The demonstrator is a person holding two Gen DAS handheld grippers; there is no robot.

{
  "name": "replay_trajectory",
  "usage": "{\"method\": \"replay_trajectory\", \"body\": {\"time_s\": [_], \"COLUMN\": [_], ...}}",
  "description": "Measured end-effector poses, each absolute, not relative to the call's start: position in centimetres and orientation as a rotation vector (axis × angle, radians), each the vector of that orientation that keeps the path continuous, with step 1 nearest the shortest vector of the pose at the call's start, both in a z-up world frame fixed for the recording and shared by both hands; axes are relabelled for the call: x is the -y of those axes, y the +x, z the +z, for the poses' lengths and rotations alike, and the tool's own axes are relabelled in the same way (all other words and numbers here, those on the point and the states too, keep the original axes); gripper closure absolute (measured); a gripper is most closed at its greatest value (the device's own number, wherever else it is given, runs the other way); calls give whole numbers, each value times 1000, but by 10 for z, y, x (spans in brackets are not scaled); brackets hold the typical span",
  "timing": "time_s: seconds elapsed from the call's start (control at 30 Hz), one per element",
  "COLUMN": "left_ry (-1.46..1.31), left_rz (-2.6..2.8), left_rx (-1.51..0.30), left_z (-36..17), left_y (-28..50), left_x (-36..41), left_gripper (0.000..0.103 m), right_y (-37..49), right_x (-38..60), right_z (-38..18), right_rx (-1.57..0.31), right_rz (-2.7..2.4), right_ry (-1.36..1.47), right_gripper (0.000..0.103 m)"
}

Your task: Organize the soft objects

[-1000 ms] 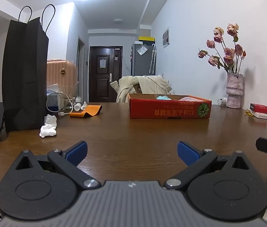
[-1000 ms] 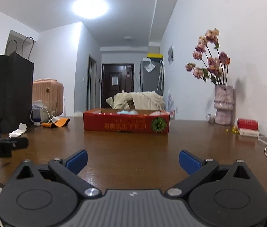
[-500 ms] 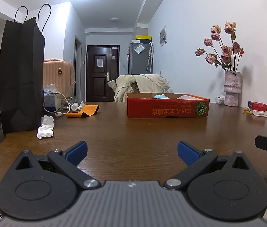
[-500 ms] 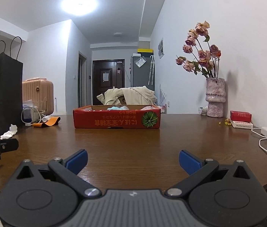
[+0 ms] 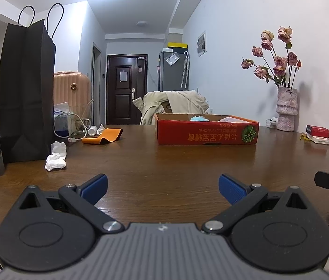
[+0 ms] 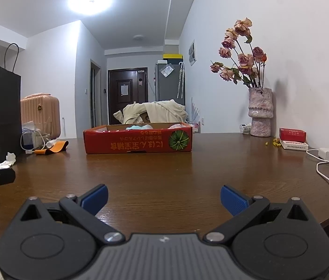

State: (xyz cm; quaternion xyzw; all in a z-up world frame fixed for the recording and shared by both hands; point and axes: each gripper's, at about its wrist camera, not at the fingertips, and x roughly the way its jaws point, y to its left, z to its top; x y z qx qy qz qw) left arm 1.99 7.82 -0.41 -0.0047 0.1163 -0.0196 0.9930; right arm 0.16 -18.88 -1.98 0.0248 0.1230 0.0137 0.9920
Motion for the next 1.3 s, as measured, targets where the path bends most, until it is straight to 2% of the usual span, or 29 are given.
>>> {"method": "replay_trajectory", "body": {"time_s": [1.3], "left_ry": [-2], "left_rz": [-50], "left_rx": [-222], "left_z": [-3], "left_y": [20], "left_x": [-79], "left_gripper": [0], "right_y": [3], "right_x": [187], "right_z": [-21], "right_rx": [-252], "right_rz": [25], "right_ry": [56], "right_gripper": [0]}}
